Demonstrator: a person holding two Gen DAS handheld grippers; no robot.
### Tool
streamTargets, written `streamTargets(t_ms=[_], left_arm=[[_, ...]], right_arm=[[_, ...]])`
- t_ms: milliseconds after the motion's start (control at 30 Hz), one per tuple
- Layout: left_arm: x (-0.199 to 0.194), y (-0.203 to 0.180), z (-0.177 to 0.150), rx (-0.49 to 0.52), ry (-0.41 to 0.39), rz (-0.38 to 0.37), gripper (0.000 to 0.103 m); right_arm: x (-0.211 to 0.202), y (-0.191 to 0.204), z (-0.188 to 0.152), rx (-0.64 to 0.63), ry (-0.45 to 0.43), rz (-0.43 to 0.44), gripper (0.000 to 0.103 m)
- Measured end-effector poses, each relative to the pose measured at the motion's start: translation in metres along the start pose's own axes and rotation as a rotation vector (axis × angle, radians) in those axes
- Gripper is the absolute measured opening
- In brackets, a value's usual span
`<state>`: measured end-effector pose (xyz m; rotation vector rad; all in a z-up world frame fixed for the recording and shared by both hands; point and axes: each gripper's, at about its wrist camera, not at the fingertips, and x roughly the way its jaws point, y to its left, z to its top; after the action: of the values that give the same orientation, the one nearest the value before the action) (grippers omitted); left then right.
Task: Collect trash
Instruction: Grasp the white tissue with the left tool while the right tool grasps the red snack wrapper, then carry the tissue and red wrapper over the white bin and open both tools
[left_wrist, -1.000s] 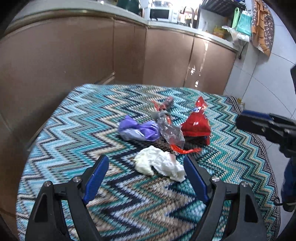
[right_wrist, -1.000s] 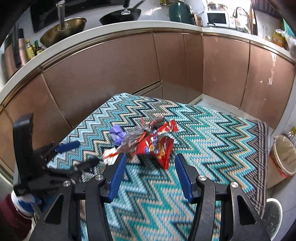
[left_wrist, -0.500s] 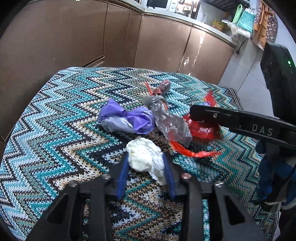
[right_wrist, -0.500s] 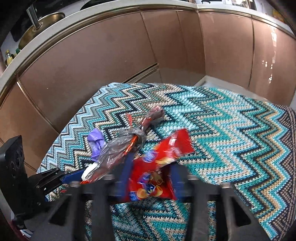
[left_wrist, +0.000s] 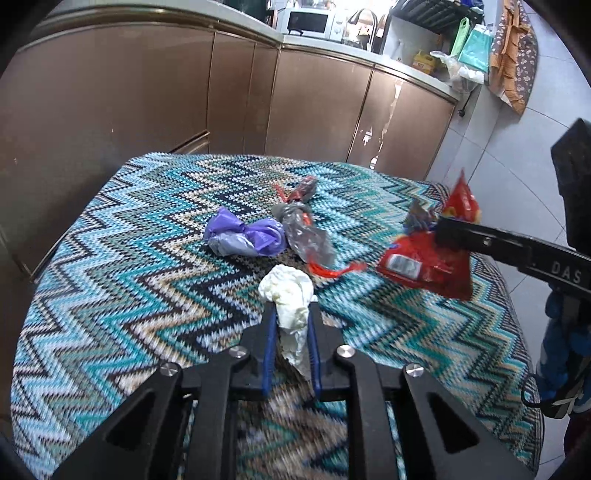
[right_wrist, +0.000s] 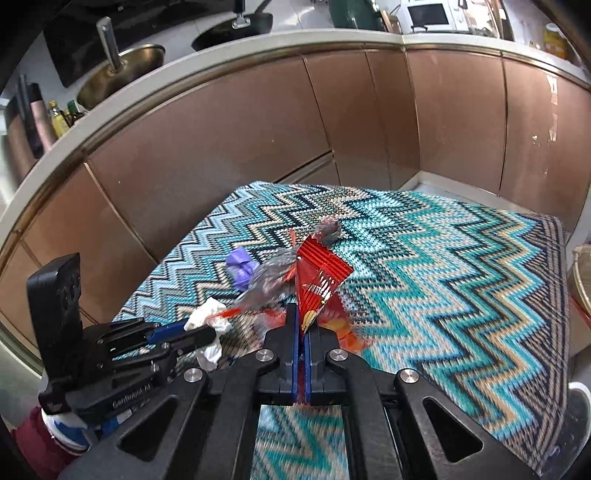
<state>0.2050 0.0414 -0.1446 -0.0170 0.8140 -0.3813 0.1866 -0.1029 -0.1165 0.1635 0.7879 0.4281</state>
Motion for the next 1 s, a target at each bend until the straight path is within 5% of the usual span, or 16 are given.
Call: streamTargets(t_ms=[267,633,1000], left_arm=[[-0.049,-0.035,-0.006,0.057,-0.069,0.009,0.014],[-0.11,-0.131,-0.007,0.21,-0.165,-0.027,0.014],[-0.116,-0.239,-0.014,0.37,-0.171,-0.115,0.014]], right_arm=[[-0.074,0.004,-0.022,-0.019,-0.08,-0.01,0.002],[-0.189,-0.014,-0.063,-0.015,-0.216,-0.107,0.002],[-0.263,-0.063,-0.107,0.062,-0.308,-0.259,0.002]])
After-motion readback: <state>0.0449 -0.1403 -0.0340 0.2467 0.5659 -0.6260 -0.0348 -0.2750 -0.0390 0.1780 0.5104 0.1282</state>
